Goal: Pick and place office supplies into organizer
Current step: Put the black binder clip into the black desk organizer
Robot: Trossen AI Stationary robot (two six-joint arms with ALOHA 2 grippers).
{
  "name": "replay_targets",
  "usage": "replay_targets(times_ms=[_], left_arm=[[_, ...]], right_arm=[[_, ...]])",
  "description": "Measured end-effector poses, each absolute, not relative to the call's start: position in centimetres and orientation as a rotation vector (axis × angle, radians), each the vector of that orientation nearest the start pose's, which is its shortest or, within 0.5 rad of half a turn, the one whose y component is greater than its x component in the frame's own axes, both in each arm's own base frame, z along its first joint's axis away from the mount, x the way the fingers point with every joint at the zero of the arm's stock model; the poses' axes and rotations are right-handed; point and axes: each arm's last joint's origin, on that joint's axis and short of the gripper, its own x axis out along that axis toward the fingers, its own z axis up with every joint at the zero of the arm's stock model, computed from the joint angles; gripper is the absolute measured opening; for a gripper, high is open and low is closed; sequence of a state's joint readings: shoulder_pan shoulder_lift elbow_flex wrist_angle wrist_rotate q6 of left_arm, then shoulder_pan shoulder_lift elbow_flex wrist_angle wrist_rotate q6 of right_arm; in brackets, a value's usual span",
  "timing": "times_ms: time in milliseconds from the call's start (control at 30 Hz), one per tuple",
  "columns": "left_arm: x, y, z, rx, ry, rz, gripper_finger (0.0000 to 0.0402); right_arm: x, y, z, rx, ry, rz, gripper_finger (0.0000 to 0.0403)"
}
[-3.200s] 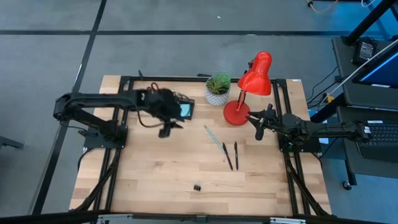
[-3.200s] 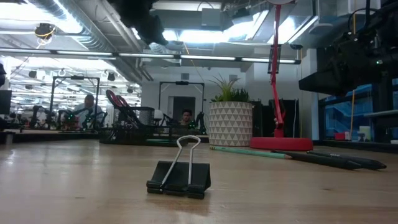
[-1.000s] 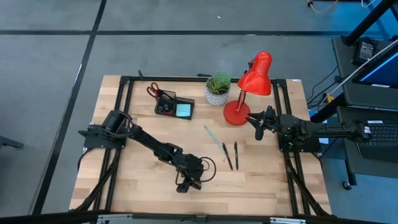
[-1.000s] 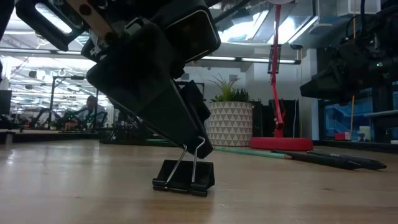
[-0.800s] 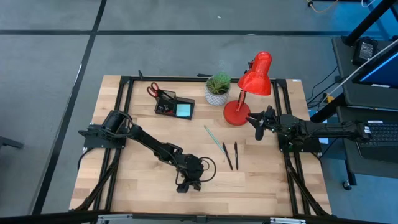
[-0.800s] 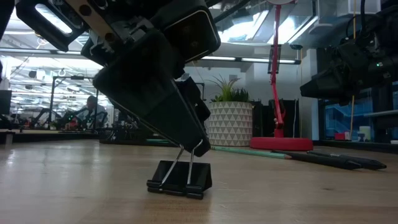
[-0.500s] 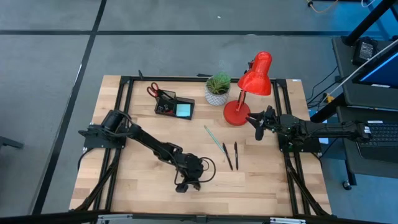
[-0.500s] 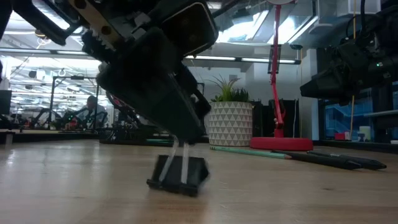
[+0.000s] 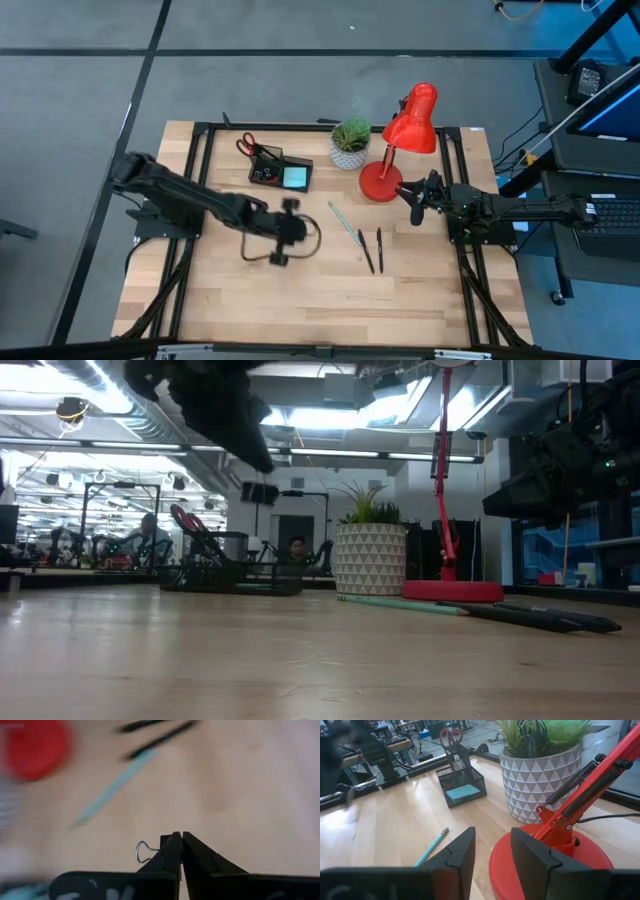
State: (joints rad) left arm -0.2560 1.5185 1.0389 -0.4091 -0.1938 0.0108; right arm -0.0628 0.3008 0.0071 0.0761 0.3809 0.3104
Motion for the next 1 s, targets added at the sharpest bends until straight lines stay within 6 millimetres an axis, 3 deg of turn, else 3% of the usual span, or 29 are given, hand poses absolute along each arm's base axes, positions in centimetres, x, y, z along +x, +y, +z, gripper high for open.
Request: replay_targets(times_ms=[200, 467, 767, 1000], left_arm=[[26.6, -4.6, 27.2, 0.401, 0.862, 0.173, 0.0003], [23.5, -0.5, 29.6, 0.354, 0.897, 0.309, 0.0003], [22.8, 4.9, 29.4, 0.265, 0.949, 0.302, 0.0003], [21.3, 7.9, 25.2, 0.231, 0.849, 0.315, 0.0003]], right_arm=[[11.1, -1.8, 14.8, 0.269, 0.146, -0.471, 0.0127], [11.1, -1.8, 14.8, 0.270, 0.146, -0.472, 0.0127], [11.1, -1.8, 14.8, 0.268, 0.146, -0.472, 0.0127], [11.1, -1.8, 14.8, 0.265, 0.147, -0.472, 0.0127]])
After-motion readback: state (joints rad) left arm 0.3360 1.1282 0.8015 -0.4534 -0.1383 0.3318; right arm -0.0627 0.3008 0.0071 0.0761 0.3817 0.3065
